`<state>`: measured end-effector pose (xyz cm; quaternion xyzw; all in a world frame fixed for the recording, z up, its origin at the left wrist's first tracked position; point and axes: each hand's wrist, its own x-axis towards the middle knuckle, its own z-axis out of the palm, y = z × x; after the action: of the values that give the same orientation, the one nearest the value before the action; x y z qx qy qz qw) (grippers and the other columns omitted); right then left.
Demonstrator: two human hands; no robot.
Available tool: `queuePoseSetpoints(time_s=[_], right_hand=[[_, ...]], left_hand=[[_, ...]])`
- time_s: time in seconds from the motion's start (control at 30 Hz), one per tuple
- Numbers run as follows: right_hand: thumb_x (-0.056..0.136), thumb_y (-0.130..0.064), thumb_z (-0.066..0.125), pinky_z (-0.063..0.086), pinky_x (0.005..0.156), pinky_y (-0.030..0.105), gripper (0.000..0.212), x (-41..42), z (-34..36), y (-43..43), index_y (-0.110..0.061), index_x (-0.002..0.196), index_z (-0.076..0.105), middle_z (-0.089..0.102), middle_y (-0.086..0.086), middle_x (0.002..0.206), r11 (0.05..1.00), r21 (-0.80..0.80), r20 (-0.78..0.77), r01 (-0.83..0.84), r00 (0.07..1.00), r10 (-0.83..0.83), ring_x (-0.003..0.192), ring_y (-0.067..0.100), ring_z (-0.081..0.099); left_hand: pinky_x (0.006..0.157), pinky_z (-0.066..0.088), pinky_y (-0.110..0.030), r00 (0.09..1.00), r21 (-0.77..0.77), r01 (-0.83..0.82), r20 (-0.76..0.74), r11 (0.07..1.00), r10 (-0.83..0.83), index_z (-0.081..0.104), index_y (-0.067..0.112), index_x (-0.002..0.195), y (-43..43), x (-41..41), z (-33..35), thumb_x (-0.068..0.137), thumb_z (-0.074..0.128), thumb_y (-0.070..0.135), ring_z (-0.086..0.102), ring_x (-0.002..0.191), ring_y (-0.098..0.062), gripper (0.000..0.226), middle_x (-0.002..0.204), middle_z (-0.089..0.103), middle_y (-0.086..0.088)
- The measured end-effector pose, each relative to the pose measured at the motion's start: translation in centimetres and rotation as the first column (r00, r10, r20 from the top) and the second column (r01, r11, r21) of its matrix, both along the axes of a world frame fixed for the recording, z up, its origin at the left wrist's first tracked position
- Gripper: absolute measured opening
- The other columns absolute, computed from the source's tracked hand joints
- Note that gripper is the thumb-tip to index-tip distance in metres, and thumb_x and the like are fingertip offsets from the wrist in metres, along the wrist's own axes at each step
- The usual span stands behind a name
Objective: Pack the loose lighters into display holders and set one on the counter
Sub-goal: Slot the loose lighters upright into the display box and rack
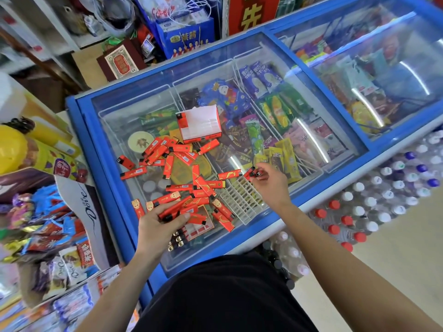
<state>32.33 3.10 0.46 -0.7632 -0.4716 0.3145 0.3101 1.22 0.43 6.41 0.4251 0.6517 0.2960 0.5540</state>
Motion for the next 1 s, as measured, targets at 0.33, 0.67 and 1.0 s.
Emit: queuePoseSetpoints(time_s=[0.33,0.67,1.0], right_hand=[[0.092,-0.030,0.072,0.058,0.092,0.035,0.052,-0.6,-0.4,0.5,-0.017,0.141,0.057,0.076,0.004,0.110,0.992,-0.040,0.253,-0.123,0.959,0.129,0.086,0.015,0.073],[0.087,-0.032,0.079,0.055,0.098,0.038,0.072,-1.7,-0.5,0.0,-0.022,0.149,0.045,0.061,-0.010,0.128,0.985,-0.151,-0.161,-0.088,0.985,0.063,0.106,0.015,0.069],[0.085,-0.028,0.079,0.051,0.073,0.037,0.021,-2.2,0.2,2.7,-0.012,0.097,0.073,0.072,0.002,0.085,0.981,0.027,0.362,-0.190,0.917,0.168,0.086,0.024,0.059]], left_hand=[[0.073,0.058,-0.014,1.000,-0.017,-0.024,0.013,1.000,0.025,0.076,0.018,0.113,0.3,-0.1,-0.1,0.076,0.088,0.012,0.076,0.090,-0.009,0.039,0.096,0.079,0.006],[0.078,0.061,-0.025,0.996,-0.046,-0.036,0.081,0.998,0.040,0.076,0.016,0.111,0.4,0.5,0.0,0.078,0.085,0.008,0.077,0.090,-0.016,0.035,0.095,0.080,0.001],[0.080,0.060,-0.026,0.995,-0.044,-0.042,0.092,0.998,0.046,0.075,0.015,0.113,0.4,0.1,0.3,0.078,0.086,0.008,0.077,0.091,-0.016,0.037,0.097,0.080,0.001]])
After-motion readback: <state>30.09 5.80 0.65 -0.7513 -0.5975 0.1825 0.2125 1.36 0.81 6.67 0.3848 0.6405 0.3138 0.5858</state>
